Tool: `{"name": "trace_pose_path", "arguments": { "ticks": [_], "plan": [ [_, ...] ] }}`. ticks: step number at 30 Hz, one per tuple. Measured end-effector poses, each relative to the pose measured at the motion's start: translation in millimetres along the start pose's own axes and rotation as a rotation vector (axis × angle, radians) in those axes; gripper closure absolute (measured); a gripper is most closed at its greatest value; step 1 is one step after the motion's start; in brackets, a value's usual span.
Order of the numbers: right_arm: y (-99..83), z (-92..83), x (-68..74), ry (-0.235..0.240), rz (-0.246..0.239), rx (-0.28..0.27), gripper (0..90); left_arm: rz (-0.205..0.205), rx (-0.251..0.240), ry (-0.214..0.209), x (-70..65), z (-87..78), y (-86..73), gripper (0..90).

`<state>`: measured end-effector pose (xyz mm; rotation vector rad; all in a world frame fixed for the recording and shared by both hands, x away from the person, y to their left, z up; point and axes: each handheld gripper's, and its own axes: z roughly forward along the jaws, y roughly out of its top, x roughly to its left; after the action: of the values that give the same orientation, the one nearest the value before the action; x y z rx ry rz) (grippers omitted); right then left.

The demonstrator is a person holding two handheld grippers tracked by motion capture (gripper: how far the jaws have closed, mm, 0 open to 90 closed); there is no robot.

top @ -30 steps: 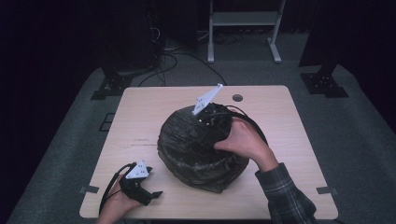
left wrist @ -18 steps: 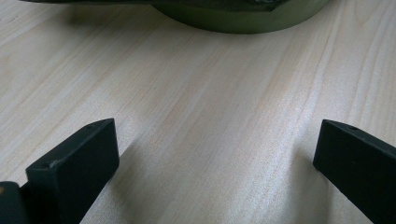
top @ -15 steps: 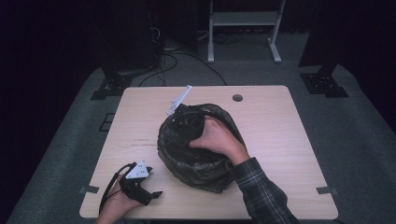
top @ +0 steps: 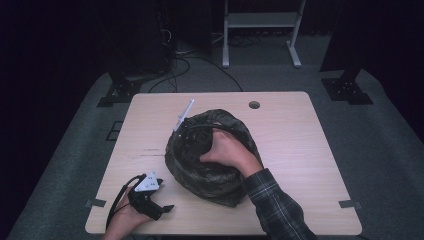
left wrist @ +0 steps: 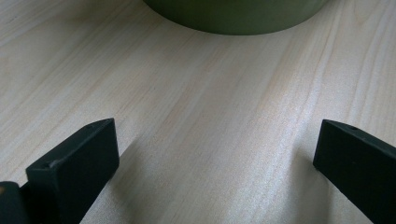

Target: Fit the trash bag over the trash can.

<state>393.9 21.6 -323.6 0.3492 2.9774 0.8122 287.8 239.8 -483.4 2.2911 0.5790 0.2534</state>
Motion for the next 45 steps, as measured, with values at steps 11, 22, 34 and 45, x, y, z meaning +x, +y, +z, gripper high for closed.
{"name": "trace_pose_path", "arguments": {
  "ticks": [11,22,34,45],
  "plan": [
    [-3.1,-34.3,-0.9,-0.049,0.001,-0.106,9.1,0.002,0.000,-0.002,0.3,0.0,0.2,0.0],
    [-17.5,-13.9,-28.7,-0.125,0.090,0.059,9.4,0.003,0.000,-0.002,0.4,0.1,0.2,0.0],
    [-19.1,-42.3,-17.7,-0.108,0.057,-0.083,9.4,0.005,0.000,-0.003,0.5,0.1,0.2,0.0],
    [-49.1,-84.5,-14.4,-0.076,0.052,-0.257,9.4,-0.004,0.000,0.006,2.0,0.8,0.9,0.0]
  ]
}}
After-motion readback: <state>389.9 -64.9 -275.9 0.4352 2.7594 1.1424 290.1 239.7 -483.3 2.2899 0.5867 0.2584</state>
